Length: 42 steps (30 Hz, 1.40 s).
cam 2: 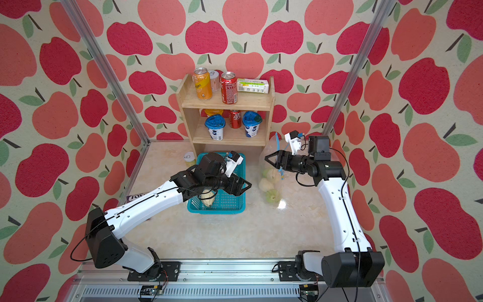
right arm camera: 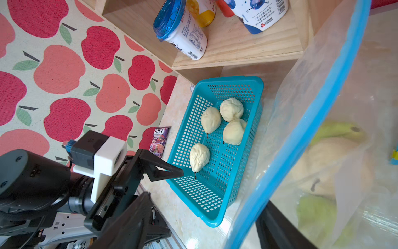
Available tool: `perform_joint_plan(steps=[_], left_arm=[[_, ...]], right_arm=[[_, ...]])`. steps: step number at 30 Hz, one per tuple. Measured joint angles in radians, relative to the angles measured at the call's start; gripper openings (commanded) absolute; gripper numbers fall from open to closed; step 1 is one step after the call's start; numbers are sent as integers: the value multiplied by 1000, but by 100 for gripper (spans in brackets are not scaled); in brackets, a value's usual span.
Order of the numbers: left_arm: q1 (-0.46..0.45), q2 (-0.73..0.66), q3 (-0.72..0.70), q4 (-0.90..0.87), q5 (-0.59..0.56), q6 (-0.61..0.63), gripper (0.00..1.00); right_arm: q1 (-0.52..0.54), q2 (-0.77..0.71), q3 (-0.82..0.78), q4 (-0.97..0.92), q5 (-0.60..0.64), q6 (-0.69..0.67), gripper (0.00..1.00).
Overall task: Open the zip-top bag and take out the pear
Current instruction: Adjust the zipper food storage bag at the center of the board.
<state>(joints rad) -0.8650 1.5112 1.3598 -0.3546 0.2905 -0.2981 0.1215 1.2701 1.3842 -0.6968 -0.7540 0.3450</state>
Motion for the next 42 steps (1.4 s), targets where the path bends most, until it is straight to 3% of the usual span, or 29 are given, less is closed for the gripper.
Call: perform_joint_plan(steps=[11, 25, 27, 29, 35, 38, 42], left_arm=[[-145, -9, -2, 216, -112, 29, 81], [-206, 239, 37, 446, -356, 138, 77], [-206, 261, 53, 470, -379, 143, 68], [-206, 278, 69, 490, -394, 145, 53], [-206, 293, 76, 541, -411, 171, 8], [-206, 291, 77, 546, -417, 192, 1], [-201, 276, 76, 536, -418, 195, 0]], right_arm=[[1, -10, -16, 76, -23, 101, 54], [3, -40, -57, 130, -26, 185, 58], [3, -43, -57, 132, -25, 189, 58], [2, -45, -57, 141, -22, 198, 61], [-24, -46, -53, 139, 12, 202, 78], [-54, -45, -24, 92, 85, 174, 81], [-87, -28, 59, 31, 213, 127, 80]])
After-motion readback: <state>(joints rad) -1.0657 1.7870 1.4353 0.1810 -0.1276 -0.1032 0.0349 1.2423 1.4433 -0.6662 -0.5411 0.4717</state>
